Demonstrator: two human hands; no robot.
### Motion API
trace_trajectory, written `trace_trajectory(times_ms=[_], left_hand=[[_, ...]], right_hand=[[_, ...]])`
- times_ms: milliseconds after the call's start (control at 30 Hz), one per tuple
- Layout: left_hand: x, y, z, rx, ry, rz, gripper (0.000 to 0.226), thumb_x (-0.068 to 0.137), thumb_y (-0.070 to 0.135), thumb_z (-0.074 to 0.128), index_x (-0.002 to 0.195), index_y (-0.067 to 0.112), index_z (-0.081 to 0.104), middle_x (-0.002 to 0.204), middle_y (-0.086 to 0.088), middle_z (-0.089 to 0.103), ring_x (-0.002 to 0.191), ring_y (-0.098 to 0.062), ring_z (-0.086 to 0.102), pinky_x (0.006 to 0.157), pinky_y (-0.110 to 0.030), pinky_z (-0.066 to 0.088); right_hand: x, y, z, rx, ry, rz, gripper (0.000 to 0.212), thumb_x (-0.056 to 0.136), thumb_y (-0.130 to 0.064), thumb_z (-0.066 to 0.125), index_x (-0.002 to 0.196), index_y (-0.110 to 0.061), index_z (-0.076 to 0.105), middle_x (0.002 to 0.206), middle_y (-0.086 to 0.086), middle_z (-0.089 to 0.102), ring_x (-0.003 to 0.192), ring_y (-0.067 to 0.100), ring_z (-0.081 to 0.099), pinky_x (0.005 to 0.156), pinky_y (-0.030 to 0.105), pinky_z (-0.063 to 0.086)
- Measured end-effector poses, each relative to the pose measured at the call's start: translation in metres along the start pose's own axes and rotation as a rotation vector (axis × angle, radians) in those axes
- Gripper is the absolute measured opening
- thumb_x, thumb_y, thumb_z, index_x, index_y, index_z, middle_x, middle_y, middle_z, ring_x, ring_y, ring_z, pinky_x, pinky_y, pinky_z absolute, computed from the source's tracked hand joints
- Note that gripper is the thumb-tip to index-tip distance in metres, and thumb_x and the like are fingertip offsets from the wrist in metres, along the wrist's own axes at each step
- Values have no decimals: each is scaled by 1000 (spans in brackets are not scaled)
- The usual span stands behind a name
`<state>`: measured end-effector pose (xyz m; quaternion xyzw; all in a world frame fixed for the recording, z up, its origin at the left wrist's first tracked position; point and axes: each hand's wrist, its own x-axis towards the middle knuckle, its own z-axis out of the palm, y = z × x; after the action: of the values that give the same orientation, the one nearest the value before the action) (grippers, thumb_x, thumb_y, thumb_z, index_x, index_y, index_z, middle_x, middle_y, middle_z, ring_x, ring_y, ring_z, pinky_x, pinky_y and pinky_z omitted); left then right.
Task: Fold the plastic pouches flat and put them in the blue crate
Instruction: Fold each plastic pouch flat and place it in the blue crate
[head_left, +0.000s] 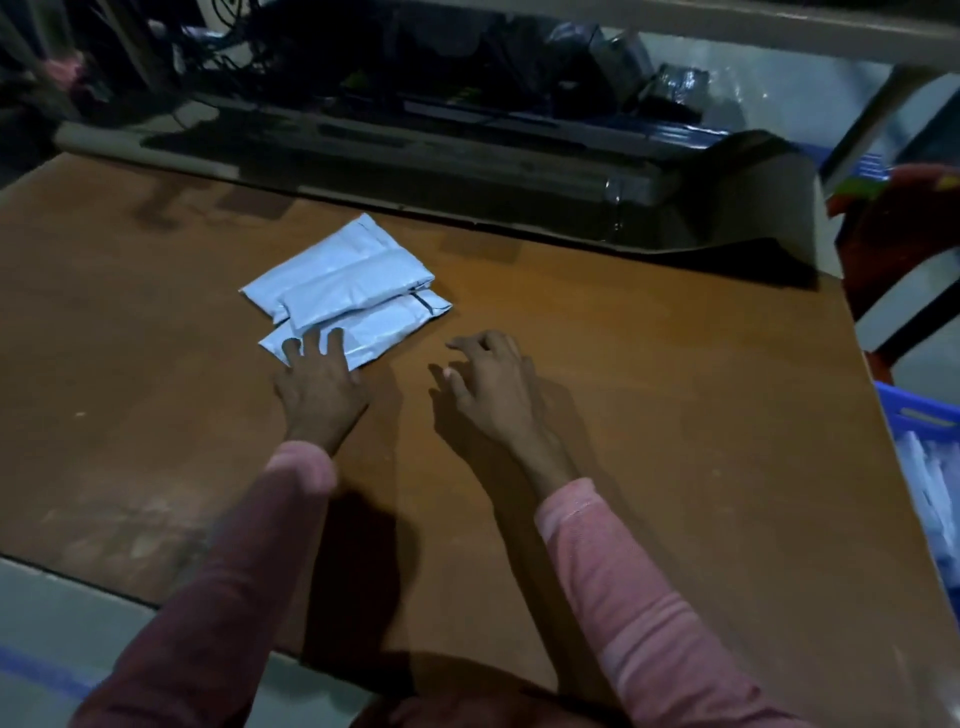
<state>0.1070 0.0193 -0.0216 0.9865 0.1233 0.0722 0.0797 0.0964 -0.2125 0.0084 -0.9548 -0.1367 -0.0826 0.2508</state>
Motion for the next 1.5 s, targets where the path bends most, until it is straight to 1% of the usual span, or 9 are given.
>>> trace_trajectory(times_ms=[300, 433, 633, 733, 1000, 1167, 1300, 1400, 1500], left_hand=[[-10, 18, -5, -277, 274, 128, 25, 85, 12, 69, 108, 9, 76, 107, -12, 71, 108, -36, 53, 75, -49, 54], [-38, 56, -5, -472, 365, 273, 19, 81, 3, 74, 98, 10, 79, 102, -7, 73, 106, -33, 56, 83, -42, 51], [-65, 118, 17, -631, 208, 483, 20, 77, 0, 82, 89, 17, 82, 100, 1, 74, 104, -24, 61, 86, -27, 47], [-72, 133, 27, -704, 113, 500, 22, 73, 7, 91, 88, 18, 81, 102, 2, 74, 104, -19, 60, 88, -30, 50], [-77, 150, 27, -782, 4, 451, 20, 76, 36, 91, 90, 25, 82, 106, 14, 71, 108, -8, 58, 83, -27, 51], [-89, 167, 25, -804, 25, 508, 9, 85, 34, 83, 85, 25, 81, 103, 16, 71, 108, -7, 58, 75, -23, 52], [-101, 182, 37, -834, -21, 511, 7, 86, 27, 83, 83, 23, 78, 98, 13, 72, 105, -10, 59, 84, -35, 55], [-110, 187, 41, -798, 12, 506, 1, 89, 26, 77, 89, 25, 77, 96, 13, 70, 103, -15, 59, 85, -43, 53], [-110, 195, 31, -668, 138, 535, 14, 93, 28, 64, 101, 23, 75, 105, 8, 72, 107, -24, 58, 92, -46, 48]], right_hand=[[-34, 50, -25, 61, 110, 123, 39, 96, -33, 62, 133, -23, 62, 116, 6, 57, 116, 28, 50, 90, 43, 48], [-57, 75, -41, 148, 161, 224, 43, 95, -33, 66, 136, -23, 60, 117, 4, 55, 116, 25, 51, 92, 35, 46], [-84, 120, -62, 229, 159, 403, 63, 83, -26, 80, 141, -27, 56, 129, 5, 51, 123, 23, 53, 96, 25, 40], [-96, 132, -69, 267, 164, 478, 65, 82, -22, 79, 142, -26, 55, 132, 3, 49, 124, 23, 55, 94, 22, 37], [-102, 141, -80, 276, 253, 484, 50, 83, -21, 79, 131, -28, 64, 113, -2, 48, 114, 21, 57, 90, 24, 42], [-122, 146, -89, 236, 411, 430, 31, 91, -31, 72, 121, -25, 70, 121, 2, 51, 125, 24, 50, 99, 39, 48], [-151, 157, -85, 109, 441, 484, 25, 92, -31, 67, 116, -27, 72, 117, 1, 55, 118, 26, 50, 93, 30, 40], [-164, 160, -78, -76, 390, 550, 27, 87, -41, 63, 112, -37, 72, 119, -7, 61, 115, 22, 48, 94, 45, 40], [-152, 151, -84, -121, 399, 516, 23, 89, -39, 68, 111, -39, 72, 125, -10, 62, 120, 19, 49, 94, 48, 37]])
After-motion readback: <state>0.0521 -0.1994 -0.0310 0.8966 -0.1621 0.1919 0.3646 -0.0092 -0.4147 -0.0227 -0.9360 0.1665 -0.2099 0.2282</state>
